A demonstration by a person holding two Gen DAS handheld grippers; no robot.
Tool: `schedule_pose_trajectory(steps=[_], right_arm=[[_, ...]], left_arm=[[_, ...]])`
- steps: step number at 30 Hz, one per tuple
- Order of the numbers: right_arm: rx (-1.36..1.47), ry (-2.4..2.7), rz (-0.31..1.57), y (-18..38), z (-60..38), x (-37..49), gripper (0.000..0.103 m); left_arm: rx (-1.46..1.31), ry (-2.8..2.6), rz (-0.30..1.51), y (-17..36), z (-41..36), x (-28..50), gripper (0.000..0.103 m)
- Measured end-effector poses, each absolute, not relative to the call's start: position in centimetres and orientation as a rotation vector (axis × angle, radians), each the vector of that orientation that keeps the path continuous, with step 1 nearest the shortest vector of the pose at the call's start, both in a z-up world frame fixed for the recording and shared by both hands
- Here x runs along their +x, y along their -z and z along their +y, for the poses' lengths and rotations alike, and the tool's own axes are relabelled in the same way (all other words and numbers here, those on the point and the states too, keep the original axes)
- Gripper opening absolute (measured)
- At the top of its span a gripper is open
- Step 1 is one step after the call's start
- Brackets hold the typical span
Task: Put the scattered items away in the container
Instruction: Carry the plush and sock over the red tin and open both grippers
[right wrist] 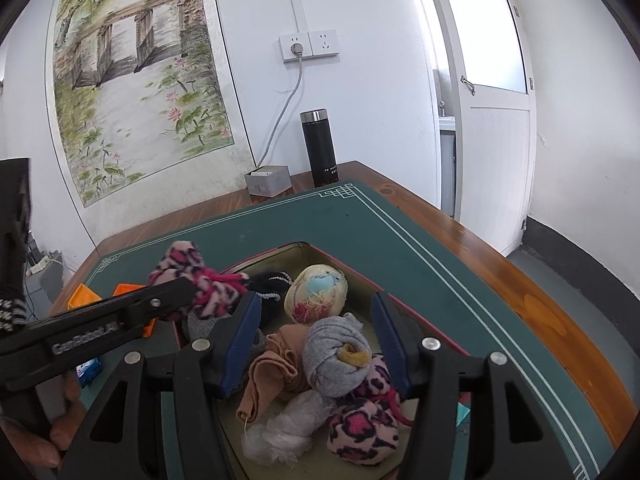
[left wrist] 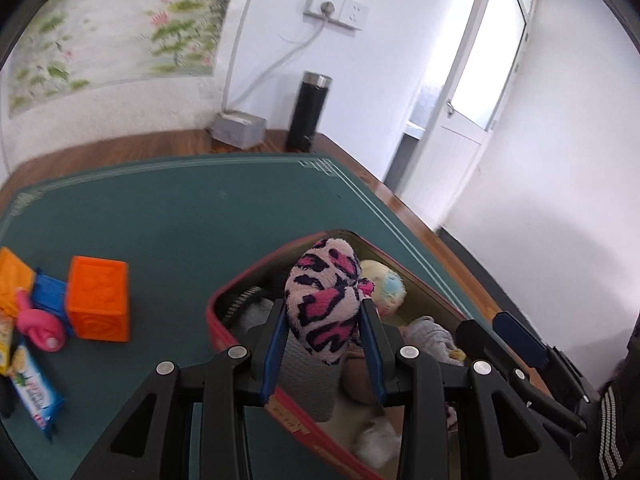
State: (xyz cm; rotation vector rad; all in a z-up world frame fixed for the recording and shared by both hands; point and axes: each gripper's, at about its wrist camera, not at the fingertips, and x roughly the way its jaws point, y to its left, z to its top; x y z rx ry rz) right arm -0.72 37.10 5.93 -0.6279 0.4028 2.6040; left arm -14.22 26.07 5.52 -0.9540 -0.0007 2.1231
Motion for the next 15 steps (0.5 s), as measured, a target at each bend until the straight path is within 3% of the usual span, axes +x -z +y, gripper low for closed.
schedule_pose_trajectory(steps=[4,10,15], right_arm=[[-0.622,-2.595,0.397,-6.0,37.1,-0.6,0.061],[-0.625,-2.598,0.406,-6.0,37.2,-0.7,0.061],[-0.619,-2.601,0.415,-6.1,37.3,-0.6,0.062]], left_arm=[[-0.960,-2.092,0.060,-4.9,26.9,-14.1,0.038],[-0.947,-2.145,0.068,-5.1,26.5,-13.4,0.064],[-0.959,-2.160,0.000,-5.6,24.9,-13.9,0.066]])
